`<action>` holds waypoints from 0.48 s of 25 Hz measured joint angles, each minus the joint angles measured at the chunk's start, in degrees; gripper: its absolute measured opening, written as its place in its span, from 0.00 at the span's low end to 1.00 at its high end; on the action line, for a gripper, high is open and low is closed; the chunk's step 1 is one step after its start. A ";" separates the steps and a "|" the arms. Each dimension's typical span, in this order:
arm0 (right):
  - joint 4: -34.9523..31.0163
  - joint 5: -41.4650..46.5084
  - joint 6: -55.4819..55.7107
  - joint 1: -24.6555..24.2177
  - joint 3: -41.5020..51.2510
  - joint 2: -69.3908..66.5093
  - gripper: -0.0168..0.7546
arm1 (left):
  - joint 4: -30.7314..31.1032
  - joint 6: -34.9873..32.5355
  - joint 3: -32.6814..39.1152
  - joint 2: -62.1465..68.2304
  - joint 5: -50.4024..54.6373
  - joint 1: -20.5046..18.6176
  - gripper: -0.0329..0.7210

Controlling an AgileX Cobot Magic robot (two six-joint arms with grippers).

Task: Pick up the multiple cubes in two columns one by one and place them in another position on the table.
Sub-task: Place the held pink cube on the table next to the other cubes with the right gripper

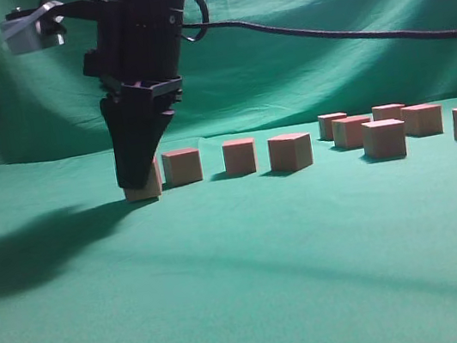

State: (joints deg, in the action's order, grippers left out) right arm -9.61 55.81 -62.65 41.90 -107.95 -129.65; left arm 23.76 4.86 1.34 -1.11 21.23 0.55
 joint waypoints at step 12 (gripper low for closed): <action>-1.83 0.78 -1.15 -1.21 -0.05 -0.13 0.35 | 0.00 0.00 0.00 0.00 0.00 0.00 0.04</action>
State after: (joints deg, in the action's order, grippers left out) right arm -11.44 56.60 -63.80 40.69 -108.00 -129.77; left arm 23.76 4.86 1.34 -1.11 21.23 0.55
